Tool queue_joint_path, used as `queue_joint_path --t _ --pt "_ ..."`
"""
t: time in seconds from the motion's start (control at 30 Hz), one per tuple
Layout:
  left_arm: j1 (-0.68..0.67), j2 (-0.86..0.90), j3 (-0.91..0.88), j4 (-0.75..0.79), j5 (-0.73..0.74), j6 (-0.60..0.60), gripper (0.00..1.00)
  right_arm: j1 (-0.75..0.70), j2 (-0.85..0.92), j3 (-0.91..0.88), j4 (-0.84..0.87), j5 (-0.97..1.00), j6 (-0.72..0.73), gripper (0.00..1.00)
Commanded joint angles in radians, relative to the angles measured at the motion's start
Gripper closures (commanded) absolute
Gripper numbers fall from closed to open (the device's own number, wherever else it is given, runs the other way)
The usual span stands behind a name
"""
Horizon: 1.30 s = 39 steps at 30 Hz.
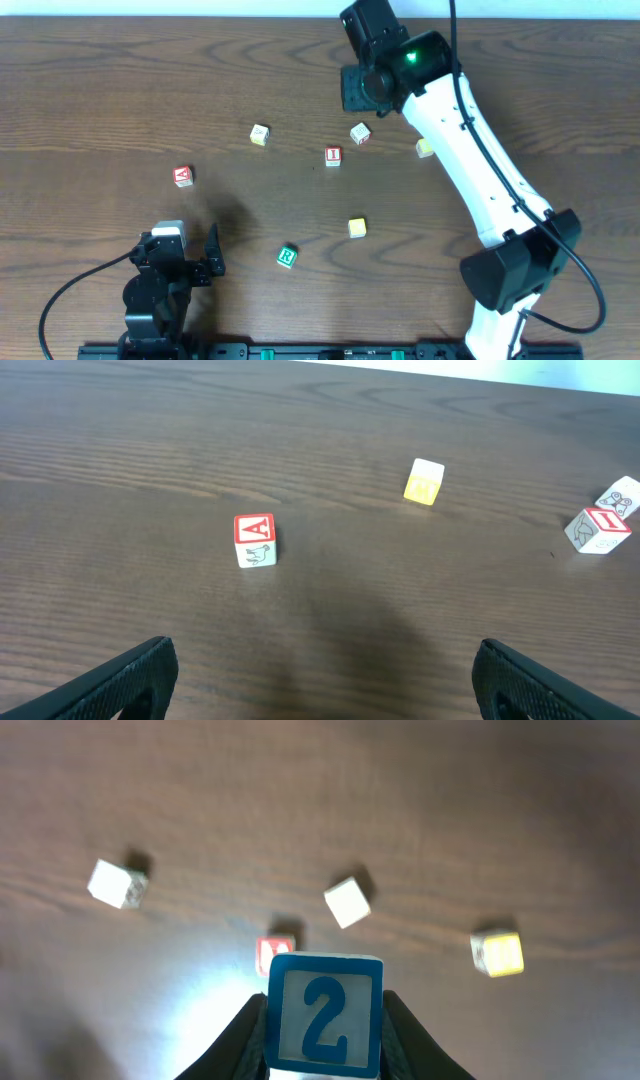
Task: Spell out Ai2
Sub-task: 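Carry the 2 block and place it right of the I block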
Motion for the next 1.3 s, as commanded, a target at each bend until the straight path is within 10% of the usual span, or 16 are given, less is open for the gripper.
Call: queue_joint_path --t 0.0,0.33,1.27 --pt "0.006 -0.006 -0.017 -0.004 0.003 0.003 0.05 0.006 -0.058 -0.141 0.034 -0.031 -0.024 0.99" --pt "0.006 -0.006 -0.017 -0.004 0.003 0.003 0.05 0.027 -0.286 -0.718 0.47 -0.036 -0.019 0.99" --pt "0.006 -0.006 -0.017 -0.004 0.003 0.003 0.05 -0.01 -0.044 -0.79 0.715 -0.097 -0.125 0.99"
